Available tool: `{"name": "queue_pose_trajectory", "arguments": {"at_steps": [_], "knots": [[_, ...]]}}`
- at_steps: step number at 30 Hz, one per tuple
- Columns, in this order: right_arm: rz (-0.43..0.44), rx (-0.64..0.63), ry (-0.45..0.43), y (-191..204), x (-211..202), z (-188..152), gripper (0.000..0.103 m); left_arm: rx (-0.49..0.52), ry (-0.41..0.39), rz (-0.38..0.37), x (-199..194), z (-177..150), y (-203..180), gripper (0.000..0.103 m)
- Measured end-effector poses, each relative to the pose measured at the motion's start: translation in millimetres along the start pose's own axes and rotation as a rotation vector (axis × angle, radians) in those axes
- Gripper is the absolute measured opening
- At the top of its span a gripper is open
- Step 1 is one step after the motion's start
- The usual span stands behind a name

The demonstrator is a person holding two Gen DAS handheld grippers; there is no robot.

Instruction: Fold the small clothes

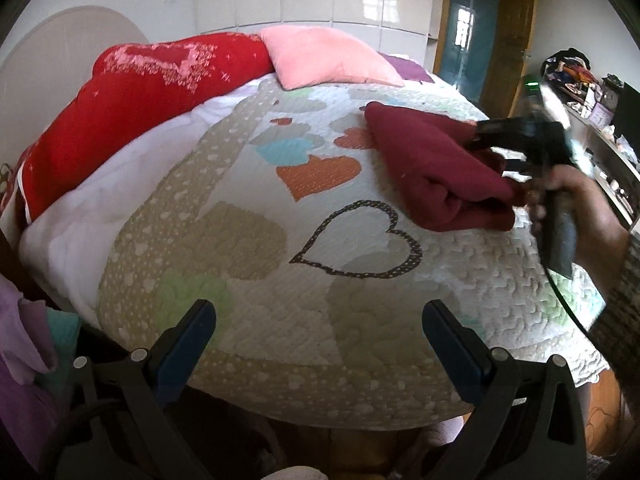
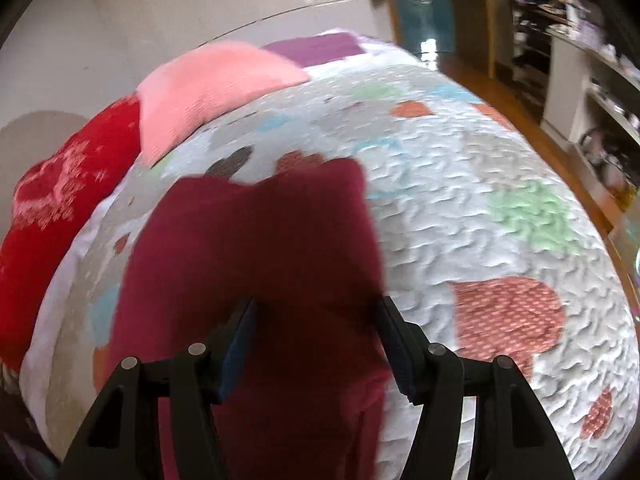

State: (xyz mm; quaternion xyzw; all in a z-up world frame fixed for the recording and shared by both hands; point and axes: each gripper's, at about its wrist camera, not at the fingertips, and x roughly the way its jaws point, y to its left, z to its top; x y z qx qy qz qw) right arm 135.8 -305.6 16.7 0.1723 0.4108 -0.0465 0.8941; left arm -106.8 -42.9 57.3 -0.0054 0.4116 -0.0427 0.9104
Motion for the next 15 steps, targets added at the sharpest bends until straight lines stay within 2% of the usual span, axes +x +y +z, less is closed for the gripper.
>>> {"name": "queue_pose_trajectory", "arguments": {"at_steps": [2, 4, 9, 11, 15], "knots": [[0.038, 0.020, -0.040, -5.0, -24.3, -12.4, 0.066, -0.005, 0.016, -0.006, 3.6, -0.3, 0.0, 0.103], [0.034, -0.004, -0.058, -7.7, -48.7, -32.7, 0.067, -0.002, 0.022, -0.012, 4.8, -0.8, -1.8, 0.103], [-0.007, -0.063, -0.049, -16.1, -87.3, -94.4, 0.068, 0.027, 0.005, -0.014, -6.3, -2.4, -13.7, 0.103], [-0.051, -0.085, -0.046, -19.7, -101.2, -122.0, 0.069, 0.038, -0.010, -0.015, -13.4, -2.3, -18.3, 0.103], [-0.082, -0.076, -0.017, -26.9, -120.5, -161.4, 0.070, 0.062, -0.033, -0.022, -27.3, -2.6, -29.9, 0.103]]}}
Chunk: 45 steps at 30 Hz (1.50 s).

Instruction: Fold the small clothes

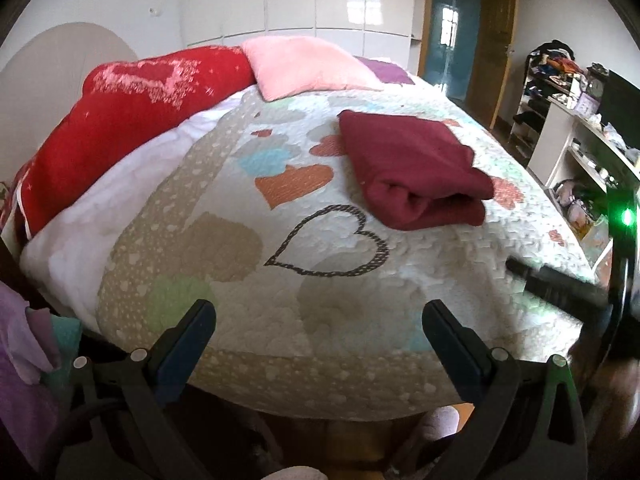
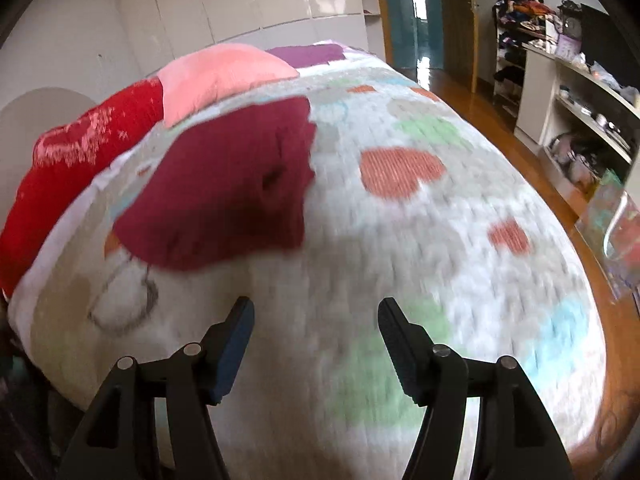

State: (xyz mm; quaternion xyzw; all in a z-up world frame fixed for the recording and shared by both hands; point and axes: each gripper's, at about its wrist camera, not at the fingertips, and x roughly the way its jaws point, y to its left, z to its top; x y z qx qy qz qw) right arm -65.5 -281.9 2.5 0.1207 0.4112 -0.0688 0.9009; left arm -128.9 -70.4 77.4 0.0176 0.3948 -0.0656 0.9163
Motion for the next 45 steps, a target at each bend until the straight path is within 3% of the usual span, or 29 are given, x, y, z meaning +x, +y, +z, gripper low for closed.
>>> {"name": "queue_pose_trajectory", "arguments": {"at_steps": [9, 16, 45], "knots": [[-0.042, -0.059, 0.018, 12.8, -7.7, -43.9, 0.074, 0.025, 0.040, -0.011, 6.3, -2.3, -13.7, 0.103], [-0.059, -0.118, -0.030, 27.0, -11.3, -44.7, 0.074, -0.017, 0.066, -0.010, 13.6, -4.8, -2.7, 0.103], [-0.058, -0.174, -0.021, 38.8, -8.3, -51.0, 0.076, -0.030, 0.101, -0.020, 20.7, -8.4, -0.5, 0.103]]}}
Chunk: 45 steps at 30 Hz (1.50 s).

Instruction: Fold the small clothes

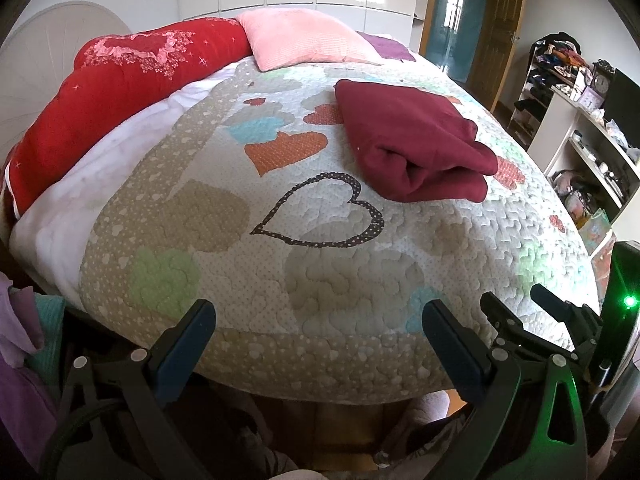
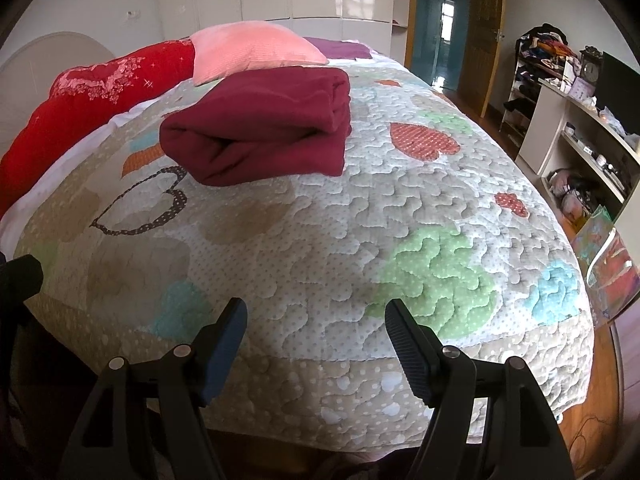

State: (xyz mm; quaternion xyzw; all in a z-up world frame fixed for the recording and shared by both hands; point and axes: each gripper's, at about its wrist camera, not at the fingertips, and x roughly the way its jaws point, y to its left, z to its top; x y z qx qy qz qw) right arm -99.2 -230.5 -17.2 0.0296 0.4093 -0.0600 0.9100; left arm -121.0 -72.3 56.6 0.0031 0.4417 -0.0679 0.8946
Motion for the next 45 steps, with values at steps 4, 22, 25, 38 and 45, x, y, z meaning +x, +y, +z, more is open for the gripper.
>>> {"name": "queue_pose_trajectory", "arguments": {"at_steps": [4, 22, 25, 38, 45], "knots": [[0.000, -0.003, -0.002, 0.3, -0.3, -0.2, 0.076, -0.004, 0.009, -0.003, 2.3, -1.0, 1.1, 0.103], [0.001, -0.040, -0.006, 6.0, -0.8, -1.8, 0.076, -0.008, 0.030, -0.011, 6.7, -1.9, 1.7, 0.103], [0.001, -0.044, -0.006, 7.3, -0.8, -2.4, 0.076, -0.008, 0.032, -0.013, 7.1, -2.1, 1.8, 0.103], [0.002, -0.049, -0.001, 10.4, 0.5, -4.0, 0.076, -0.017, 0.047, -0.018, 10.8, -4.2, 2.8, 0.103], [0.003, -0.049, 0.004, 10.4, 1.3, -4.6, 0.077, -0.019, 0.051, -0.019, 11.2, -4.2, 3.5, 0.103]]}}
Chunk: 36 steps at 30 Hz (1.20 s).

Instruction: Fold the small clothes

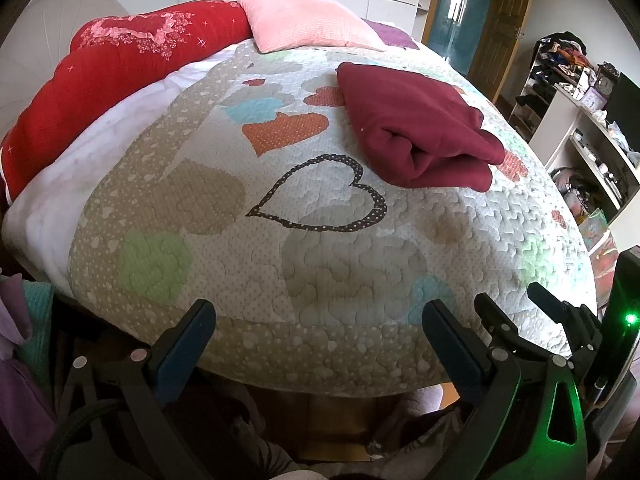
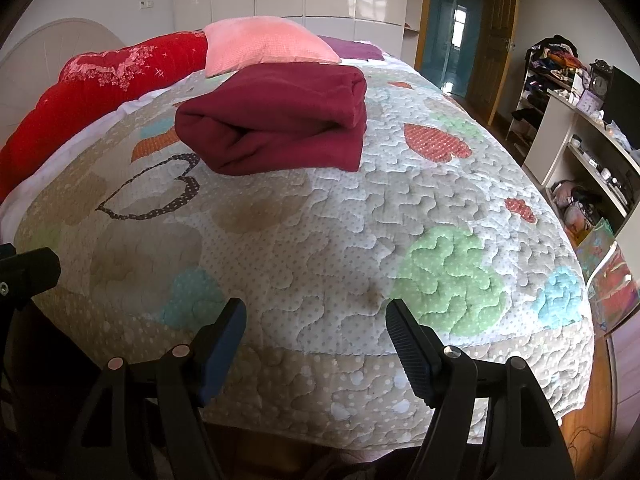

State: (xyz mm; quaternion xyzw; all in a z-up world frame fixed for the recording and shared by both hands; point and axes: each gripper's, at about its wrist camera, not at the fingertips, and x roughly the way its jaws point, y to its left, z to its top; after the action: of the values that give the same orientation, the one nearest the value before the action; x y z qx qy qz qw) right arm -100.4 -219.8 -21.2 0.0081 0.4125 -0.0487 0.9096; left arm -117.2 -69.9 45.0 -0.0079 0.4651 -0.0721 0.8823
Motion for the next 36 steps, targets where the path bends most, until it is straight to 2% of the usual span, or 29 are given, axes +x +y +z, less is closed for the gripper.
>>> {"name": "queue_pose_trajectory", "arguments": {"at_steps": [36], "knots": [[0.008, -0.023, 0.011, 5.3, 3.4, -3.4, 0.078, -0.010, 0.024, -0.009, 7.7, -3.1, 2.5, 0.103]]}}
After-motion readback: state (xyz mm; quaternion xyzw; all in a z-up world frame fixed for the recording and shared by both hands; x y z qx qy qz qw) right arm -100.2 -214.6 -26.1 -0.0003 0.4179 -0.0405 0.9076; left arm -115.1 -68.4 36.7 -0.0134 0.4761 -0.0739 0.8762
